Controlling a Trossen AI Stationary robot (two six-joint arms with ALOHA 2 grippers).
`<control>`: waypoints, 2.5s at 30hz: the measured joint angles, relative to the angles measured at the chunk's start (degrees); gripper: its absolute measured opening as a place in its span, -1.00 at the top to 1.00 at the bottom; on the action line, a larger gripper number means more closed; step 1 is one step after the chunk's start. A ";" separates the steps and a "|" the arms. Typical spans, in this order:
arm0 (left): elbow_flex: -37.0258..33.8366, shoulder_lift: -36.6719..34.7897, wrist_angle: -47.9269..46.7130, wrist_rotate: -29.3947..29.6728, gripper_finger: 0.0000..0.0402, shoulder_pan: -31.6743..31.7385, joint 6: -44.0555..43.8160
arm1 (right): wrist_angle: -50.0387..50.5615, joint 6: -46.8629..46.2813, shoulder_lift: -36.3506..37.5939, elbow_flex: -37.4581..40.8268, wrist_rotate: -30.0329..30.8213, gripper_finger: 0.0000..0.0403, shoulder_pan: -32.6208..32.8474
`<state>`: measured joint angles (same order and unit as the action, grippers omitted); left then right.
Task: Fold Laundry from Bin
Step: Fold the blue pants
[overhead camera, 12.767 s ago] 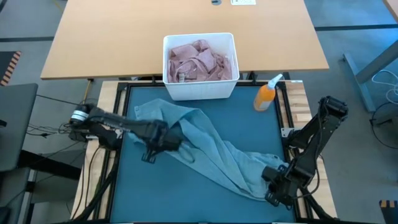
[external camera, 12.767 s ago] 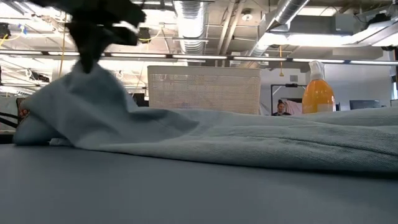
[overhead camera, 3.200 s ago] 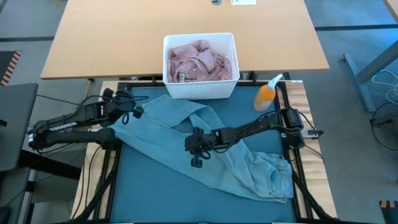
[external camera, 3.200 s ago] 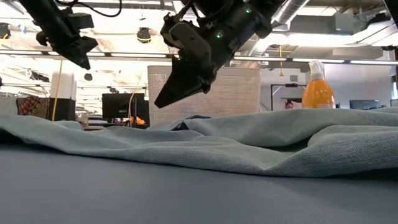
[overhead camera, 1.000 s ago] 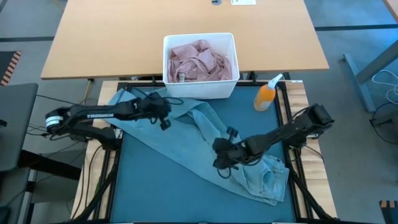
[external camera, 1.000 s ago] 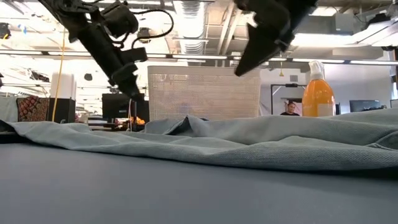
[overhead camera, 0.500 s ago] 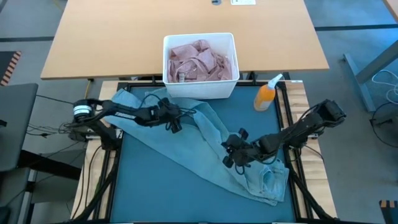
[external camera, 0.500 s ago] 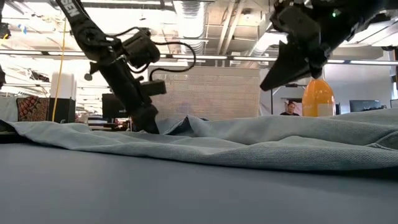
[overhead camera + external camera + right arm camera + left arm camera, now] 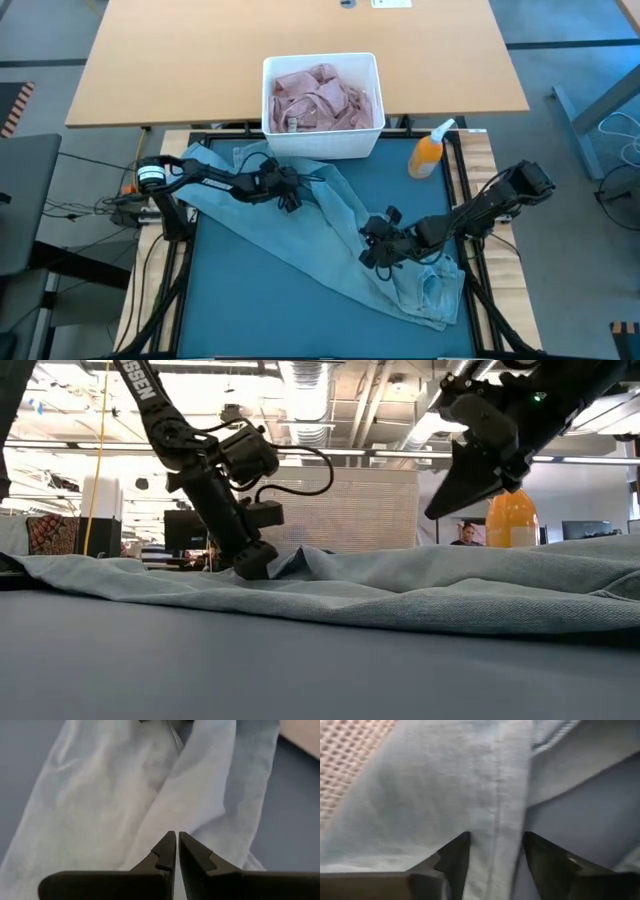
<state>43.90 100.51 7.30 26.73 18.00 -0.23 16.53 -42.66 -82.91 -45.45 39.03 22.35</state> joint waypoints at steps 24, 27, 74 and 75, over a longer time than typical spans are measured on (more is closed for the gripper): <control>26.37 -0.11 -46.86 21.05 1.00 -4.79 9.13 | 1.94 0.65 0.00 1.94 -7.55 0.05 -17.57; 27.86 -0.14 -52.17 23.95 1.00 -5.78 8.10 | -6.36 3.55 -0.02 5.87 -13.59 -0.10 -20.25; 28.07 -29.14 -89.10 14.21 1.00 -7.75 0.35 | -31.45 12.84 -2.73 0.66 -20.16 0.67 -1.97; 28.05 -29.01 -89.92 14.32 1.00 -8.12 0.30 | -30.49 12.47 -2.71 0.64 -20.25 0.62 -1.61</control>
<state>71.94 71.50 -82.62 41.05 9.88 0.07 -13.96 -30.19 -85.62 -44.81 18.78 20.74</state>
